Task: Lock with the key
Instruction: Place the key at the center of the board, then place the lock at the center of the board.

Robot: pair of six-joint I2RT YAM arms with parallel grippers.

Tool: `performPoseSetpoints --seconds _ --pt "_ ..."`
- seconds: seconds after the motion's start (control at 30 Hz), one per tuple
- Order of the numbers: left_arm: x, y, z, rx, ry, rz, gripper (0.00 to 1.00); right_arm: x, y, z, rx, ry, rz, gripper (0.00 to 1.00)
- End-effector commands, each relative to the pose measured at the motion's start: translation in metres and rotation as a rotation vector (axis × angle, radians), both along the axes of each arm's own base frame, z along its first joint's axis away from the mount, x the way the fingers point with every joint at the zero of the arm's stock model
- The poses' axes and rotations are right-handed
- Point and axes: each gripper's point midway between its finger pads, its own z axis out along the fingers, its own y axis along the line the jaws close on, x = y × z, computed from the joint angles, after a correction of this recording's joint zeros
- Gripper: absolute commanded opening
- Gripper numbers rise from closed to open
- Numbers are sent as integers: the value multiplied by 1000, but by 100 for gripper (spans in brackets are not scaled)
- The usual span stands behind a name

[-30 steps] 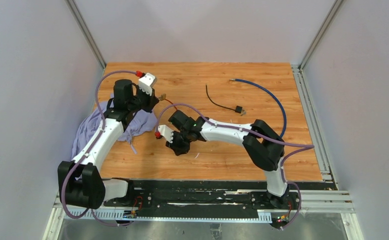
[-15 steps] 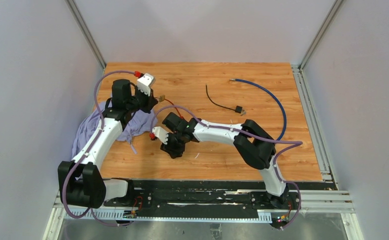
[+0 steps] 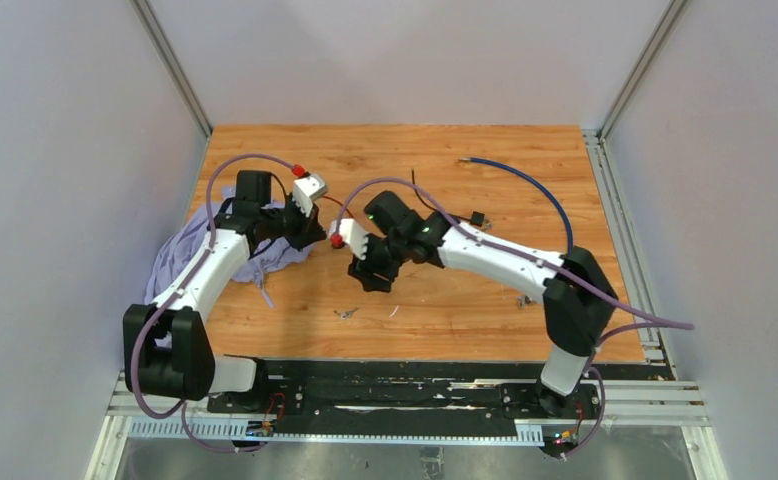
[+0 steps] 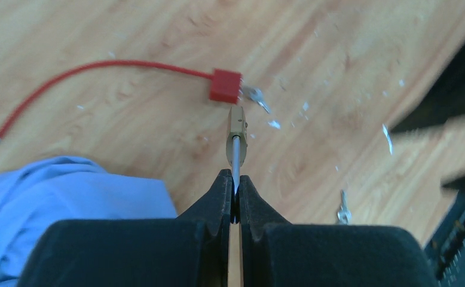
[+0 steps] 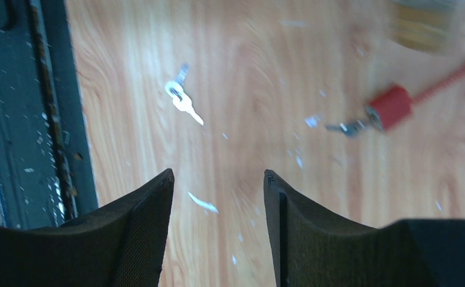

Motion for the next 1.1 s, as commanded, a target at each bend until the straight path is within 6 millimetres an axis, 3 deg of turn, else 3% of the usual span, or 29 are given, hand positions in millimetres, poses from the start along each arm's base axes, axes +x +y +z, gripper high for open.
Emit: performPoseSetpoints --seconds 0.0,0.1,0.27,0.47,0.77,1.07 --pt "-32 -6 -16 25 69 -186 5 23 -53 7 -17 -12 -77 56" --pt "-45 -8 -29 32 137 -237 5 40 -80 12 -7 -17 -157 56" --pt "-64 -15 -50 53 248 -309 5 60 -104 16 -4 -65 -230 56" --pt "-74 -19 -70 66 368 -357 5 63 -107 13 -9 -80 -230 56" --pt "-72 -34 -77 -34 487 -352 8 66 -115 15 -16 -144 -225 55" --pt "-69 -28 -98 10 577 -306 12 65 -117 14 -17 -159 -216 54"
